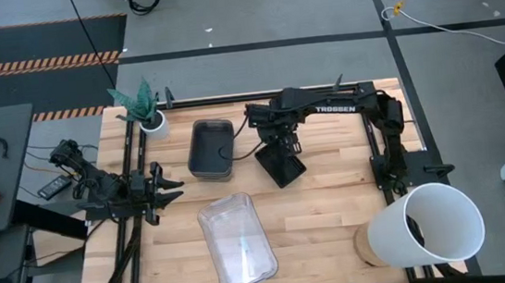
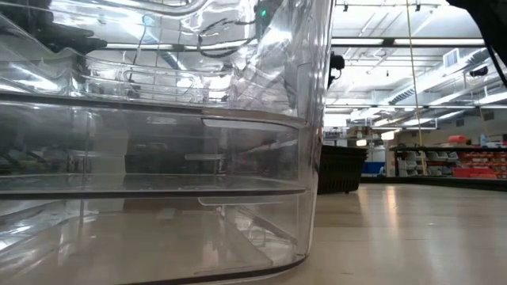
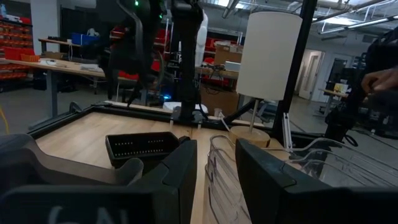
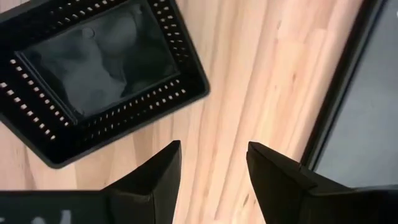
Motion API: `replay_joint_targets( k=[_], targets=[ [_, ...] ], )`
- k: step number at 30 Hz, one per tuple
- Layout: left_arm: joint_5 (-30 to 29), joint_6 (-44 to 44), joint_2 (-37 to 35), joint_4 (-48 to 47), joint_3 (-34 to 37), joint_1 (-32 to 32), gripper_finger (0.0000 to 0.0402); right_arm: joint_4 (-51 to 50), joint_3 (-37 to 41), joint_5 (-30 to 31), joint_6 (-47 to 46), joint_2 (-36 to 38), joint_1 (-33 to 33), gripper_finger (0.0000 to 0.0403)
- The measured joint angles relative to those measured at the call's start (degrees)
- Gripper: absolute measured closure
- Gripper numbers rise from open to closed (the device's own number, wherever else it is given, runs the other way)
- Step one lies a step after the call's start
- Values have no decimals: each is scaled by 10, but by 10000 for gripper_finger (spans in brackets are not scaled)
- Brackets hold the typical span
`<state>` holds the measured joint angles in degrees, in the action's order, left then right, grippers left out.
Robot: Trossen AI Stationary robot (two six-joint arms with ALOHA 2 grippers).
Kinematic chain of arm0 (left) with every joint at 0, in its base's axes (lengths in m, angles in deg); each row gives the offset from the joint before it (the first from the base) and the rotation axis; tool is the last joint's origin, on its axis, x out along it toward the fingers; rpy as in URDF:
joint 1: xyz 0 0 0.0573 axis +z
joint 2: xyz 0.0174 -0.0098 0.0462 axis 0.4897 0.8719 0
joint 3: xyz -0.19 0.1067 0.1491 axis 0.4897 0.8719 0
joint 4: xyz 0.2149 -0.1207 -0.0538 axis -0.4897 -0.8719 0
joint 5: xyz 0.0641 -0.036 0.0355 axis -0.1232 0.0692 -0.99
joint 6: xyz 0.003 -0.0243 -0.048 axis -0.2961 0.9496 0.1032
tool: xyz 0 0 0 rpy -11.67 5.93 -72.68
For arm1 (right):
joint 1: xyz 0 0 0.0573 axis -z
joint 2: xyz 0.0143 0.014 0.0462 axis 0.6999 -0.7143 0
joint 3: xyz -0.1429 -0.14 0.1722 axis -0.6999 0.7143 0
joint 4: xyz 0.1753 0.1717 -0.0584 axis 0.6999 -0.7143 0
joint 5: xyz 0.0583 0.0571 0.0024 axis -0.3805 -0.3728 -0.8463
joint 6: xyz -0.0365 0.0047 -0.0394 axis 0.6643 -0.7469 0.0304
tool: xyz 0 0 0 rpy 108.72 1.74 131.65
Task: Stack baskets by color
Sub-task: Return to Home Position
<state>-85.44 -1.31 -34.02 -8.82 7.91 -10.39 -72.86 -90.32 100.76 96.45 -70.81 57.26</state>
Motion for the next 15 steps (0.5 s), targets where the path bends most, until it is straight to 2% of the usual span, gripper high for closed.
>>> replay_joint_targets(
  k=[7,15],
  targets=[
    [0,0,0,0,0,0,285,-18,-30,-2,-39,20,11,219],
    [0,0,0,0,0,0,285,-9,-11,-2,-229,94,5,219]
  ],
)
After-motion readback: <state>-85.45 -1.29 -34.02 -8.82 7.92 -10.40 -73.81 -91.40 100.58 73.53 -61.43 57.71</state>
